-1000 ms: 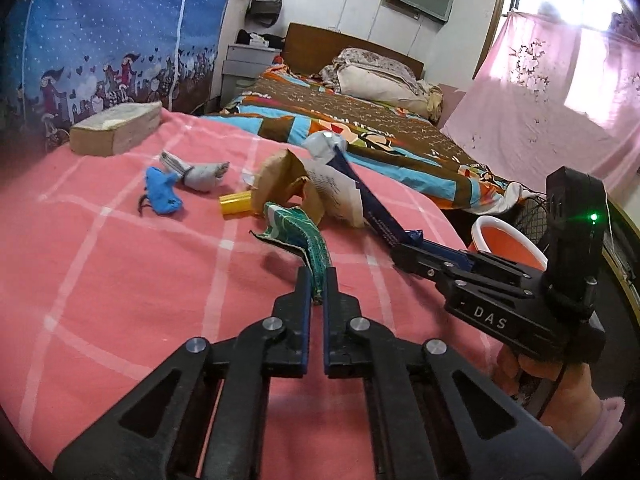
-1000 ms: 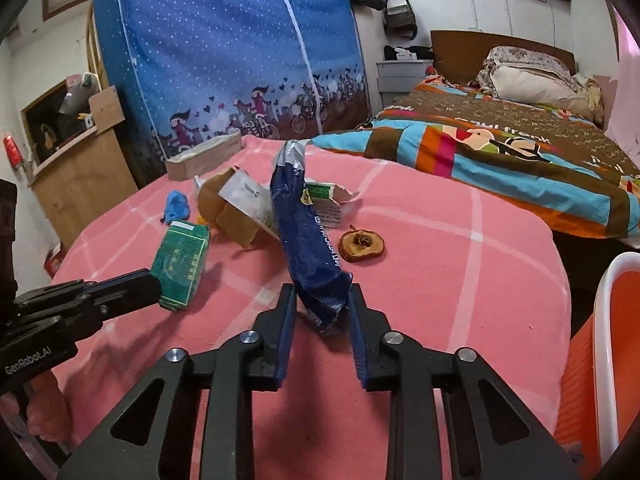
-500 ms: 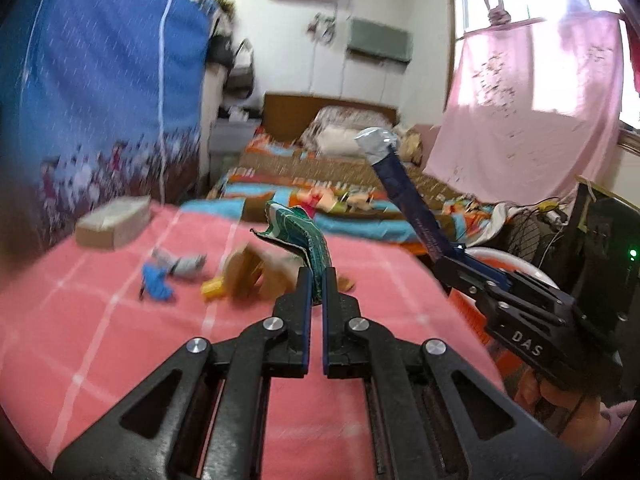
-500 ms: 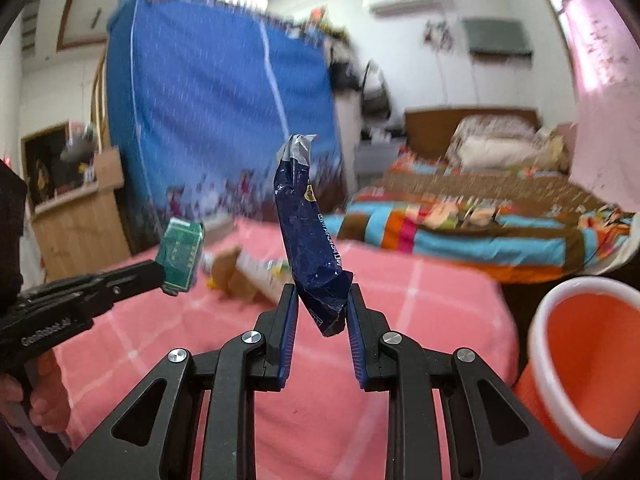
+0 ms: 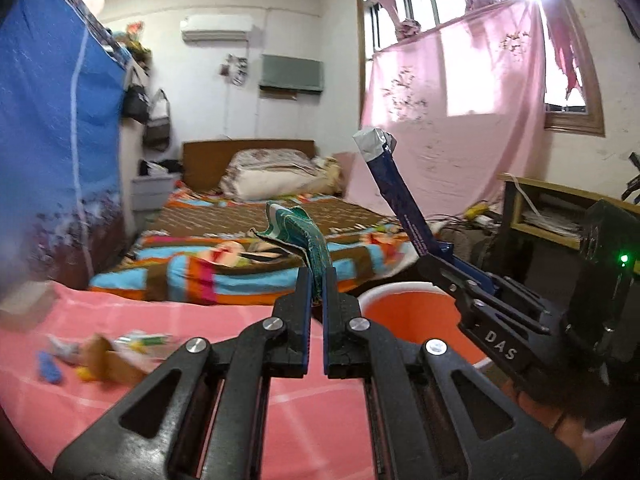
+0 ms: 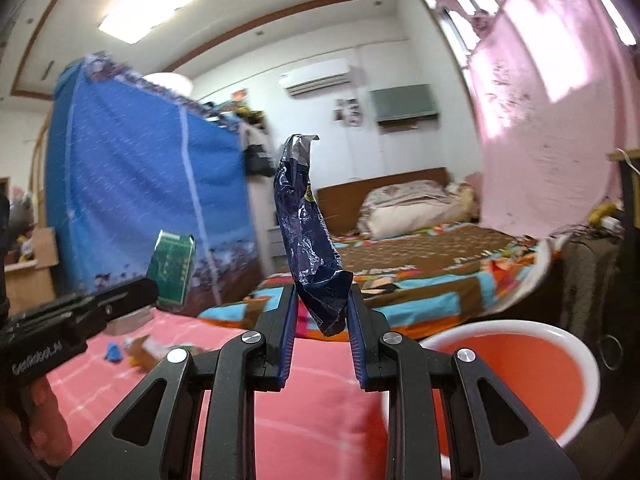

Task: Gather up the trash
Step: 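Carry both wrappers to the orange bucket and open both tools over it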

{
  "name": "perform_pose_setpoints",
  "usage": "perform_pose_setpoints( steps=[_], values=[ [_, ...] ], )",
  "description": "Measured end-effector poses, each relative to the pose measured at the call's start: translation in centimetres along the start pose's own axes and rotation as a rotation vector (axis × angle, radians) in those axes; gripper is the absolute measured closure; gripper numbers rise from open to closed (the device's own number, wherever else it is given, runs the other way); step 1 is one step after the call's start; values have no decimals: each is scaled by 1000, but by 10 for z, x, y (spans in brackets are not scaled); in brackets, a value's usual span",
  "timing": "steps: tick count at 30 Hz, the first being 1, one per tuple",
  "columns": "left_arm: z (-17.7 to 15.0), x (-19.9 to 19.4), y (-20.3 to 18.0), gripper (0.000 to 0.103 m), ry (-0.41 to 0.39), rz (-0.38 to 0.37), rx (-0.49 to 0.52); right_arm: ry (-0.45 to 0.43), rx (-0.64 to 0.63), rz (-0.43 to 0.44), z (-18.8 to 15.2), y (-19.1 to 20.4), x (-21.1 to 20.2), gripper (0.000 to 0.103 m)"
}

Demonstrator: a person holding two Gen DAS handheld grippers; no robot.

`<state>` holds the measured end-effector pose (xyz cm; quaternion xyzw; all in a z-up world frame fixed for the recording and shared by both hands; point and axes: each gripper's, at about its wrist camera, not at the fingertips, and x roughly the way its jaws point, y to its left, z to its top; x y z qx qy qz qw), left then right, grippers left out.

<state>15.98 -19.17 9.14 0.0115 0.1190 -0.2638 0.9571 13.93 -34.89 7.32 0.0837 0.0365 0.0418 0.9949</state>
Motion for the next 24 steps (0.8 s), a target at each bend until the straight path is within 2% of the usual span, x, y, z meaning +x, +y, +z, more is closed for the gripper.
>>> perform_pose_setpoints(
  steps=[6, 13, 18, 22, 24],
  values=[
    [-6, 37, -28, 95, 82, -99, -28, 21, 49, -108, -4, -35, -6, 81],
    [-14, 69, -45, 95, 204, -171, -92, 90, 100, -199, -16, -67, -10, 80],
    [-19, 93, -60, 94, 295, -211, -120, 146, 159, -241, -23, -87, -12, 79],
    [-23, 99, -69, 93, 328, -216, -123, 185, 204, -264, -23, -98, -9, 79],
    [-24, 101, -72, 89, 339, -223, -129, 200, 216, -275, -25, -100, -10, 78]
  ],
)
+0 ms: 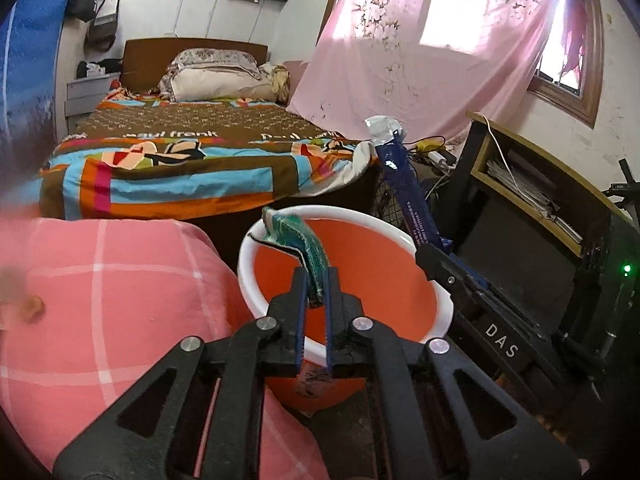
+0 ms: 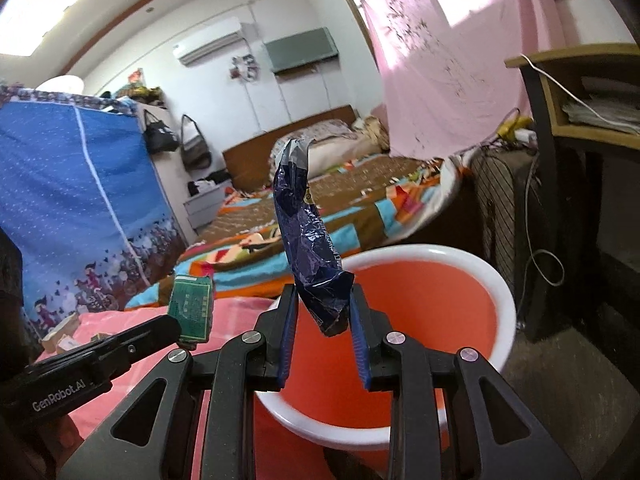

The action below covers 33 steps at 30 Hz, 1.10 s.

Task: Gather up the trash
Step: 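Carry both wrappers to the orange bucket and open both tools over it, then move both tools back over the trash on the bedspread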

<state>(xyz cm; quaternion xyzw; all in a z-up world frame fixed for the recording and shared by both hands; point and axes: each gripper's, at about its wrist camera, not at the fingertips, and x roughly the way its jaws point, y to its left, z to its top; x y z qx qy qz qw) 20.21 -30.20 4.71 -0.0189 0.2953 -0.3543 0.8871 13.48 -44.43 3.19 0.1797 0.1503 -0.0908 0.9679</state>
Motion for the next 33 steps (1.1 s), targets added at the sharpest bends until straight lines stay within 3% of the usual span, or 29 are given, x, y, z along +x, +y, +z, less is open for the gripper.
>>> perform_pose_setpoints(
  steps=[4, 9, 20, 23, 25, 27, 29, 33],
  values=[
    [-2, 4, -3, 79, 22, -1, -18, 20, 23, -6, -1, -2, 1, 76],
    [-2, 4, -1, 76, 18, 9, -29, 31, 31, -15, 0, -4, 1, 69],
    [-2, -28, 16, 64, -86, 85, -42, -46, -17, 5, 5, 13, -10, 57],
    [-2, -45, 26, 55, -137, 131, -55, -88, -46, 12, 8, 24, -15, 51],
    [-4, -60, 35, 47, -181, 172, -64, -119, -61, 22, 9, 32, -19, 32],
    [-4, -73, 43, 40, -217, 213, -71, -157, -75, 41, 9, 41, -23, 26],
    [-6, -85, 52, 30, -252, 249, -80, -183, -93, 59, 11, 50, -26, 23],
    [-11, -116, 71, 0, -350, 352, -111, -236, -119, 101, 10, 70, -30, 9]
  ],
)
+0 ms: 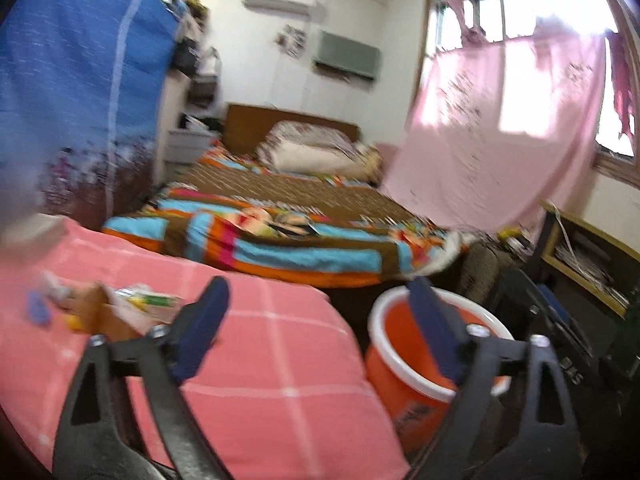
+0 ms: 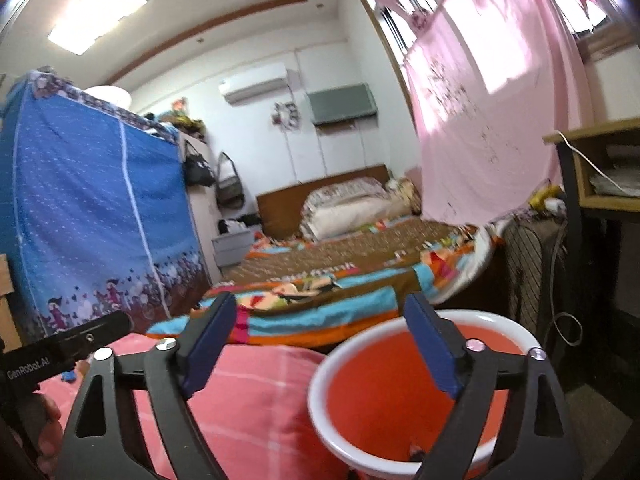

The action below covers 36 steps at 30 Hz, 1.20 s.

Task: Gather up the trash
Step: 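Move both tools back over the trash on the bedspread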

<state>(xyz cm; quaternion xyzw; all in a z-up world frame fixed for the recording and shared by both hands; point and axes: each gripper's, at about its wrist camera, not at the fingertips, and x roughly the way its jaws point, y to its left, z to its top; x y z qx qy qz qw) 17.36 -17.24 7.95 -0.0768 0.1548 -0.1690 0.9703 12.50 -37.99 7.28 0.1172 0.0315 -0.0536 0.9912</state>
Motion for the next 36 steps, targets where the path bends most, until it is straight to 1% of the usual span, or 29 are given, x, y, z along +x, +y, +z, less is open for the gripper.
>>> perform_pose_setpoints(
  steps=[1, 2, 5, 8, 18, 25, 31, 33, 36],
  values=[
    [0, -4, 6, 0, -21, 24, -7, -18, -7, 11, 1, 6, -1, 2],
    [1, -10, 14, 0, -49, 53, -15, -32, -12, 18, 2, 11, -2, 0],
    [3, -23, 32, 0, -84, 105, -18, -73, -19, 57, 2, 25, -5, 0],
    [2, -35, 49, 0, -103, 152, -17, -90, -23, 101, 2, 37, -5, 0],
    [-8, -73, 98, 0, -167, 287, 29, -98, -55, 214, -7, 87, 2, 0],
    [-9, -85, 122, 0, -178, 333, 92, -65, -98, 296, -22, 130, 12, 0],
    [-5, -90, 143, 0, -202, 350, 144, -40, -144, 328, -34, 156, 22, 0],
    [-4, -90, 150, 0, -205, 351, 149, -37, -159, 337, -38, 163, 25, 0],
    [-2, -85, 160, 0, -192, 345, 124, -31, -188, 335, -42, 174, 28, 0]
  ],
)
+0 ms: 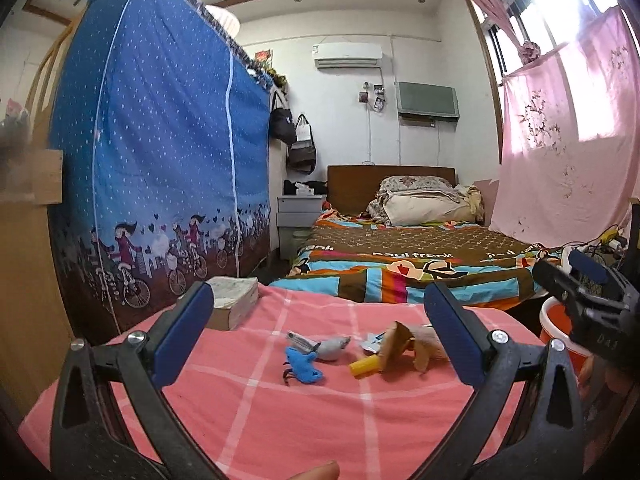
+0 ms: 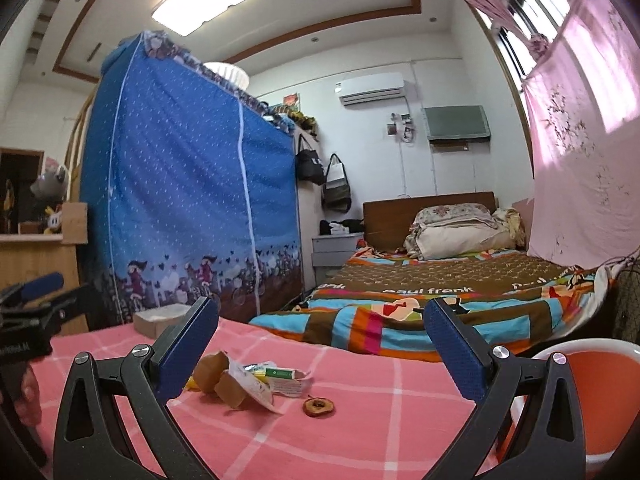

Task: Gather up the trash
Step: 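Move both tools back over the trash on the bedspread, then grasp the round dried slice with the right tool while the left tool grasps the blue piece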

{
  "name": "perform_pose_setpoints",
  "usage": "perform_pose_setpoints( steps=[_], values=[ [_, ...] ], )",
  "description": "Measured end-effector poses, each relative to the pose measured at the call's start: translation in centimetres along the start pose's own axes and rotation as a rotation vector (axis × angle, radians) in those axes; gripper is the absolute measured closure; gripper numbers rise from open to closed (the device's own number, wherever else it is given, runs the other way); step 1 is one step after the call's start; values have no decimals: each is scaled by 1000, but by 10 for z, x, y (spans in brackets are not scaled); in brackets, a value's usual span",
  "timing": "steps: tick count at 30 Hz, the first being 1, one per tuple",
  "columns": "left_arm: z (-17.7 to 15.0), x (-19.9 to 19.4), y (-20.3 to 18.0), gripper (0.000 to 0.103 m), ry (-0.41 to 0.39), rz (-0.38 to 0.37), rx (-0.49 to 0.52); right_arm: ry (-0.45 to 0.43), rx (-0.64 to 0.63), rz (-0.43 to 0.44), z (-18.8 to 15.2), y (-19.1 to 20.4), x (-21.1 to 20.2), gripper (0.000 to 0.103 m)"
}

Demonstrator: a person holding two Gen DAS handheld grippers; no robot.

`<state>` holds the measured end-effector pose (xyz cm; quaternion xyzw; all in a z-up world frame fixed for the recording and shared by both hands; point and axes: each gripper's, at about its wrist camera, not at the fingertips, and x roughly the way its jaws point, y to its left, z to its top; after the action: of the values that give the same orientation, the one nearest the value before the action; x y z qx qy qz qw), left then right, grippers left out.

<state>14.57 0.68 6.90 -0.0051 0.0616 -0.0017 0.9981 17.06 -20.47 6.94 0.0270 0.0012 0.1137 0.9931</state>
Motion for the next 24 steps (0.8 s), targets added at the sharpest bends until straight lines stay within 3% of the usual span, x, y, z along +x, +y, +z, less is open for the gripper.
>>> perform_pose_setpoints(
  steps=[7, 13, 18, 24],
  values=[
    [-5, 35, 19, 0, 154, 5, -80, 114, -12, -21, -8, 1, 25, 0],
    [-18, 69, 27, 0, 342, 15, -138, 326, 68, -22, -20, -16, 60, 1],
    [-32, 93, 32, 16, 483, 1, -180, 518, 115, 4, -41, -23, 86, 23],
    [-43, 110, 34, 36, 592, -34, -221, 649, 106, 34, -56, -17, 104, 47]
  ],
)
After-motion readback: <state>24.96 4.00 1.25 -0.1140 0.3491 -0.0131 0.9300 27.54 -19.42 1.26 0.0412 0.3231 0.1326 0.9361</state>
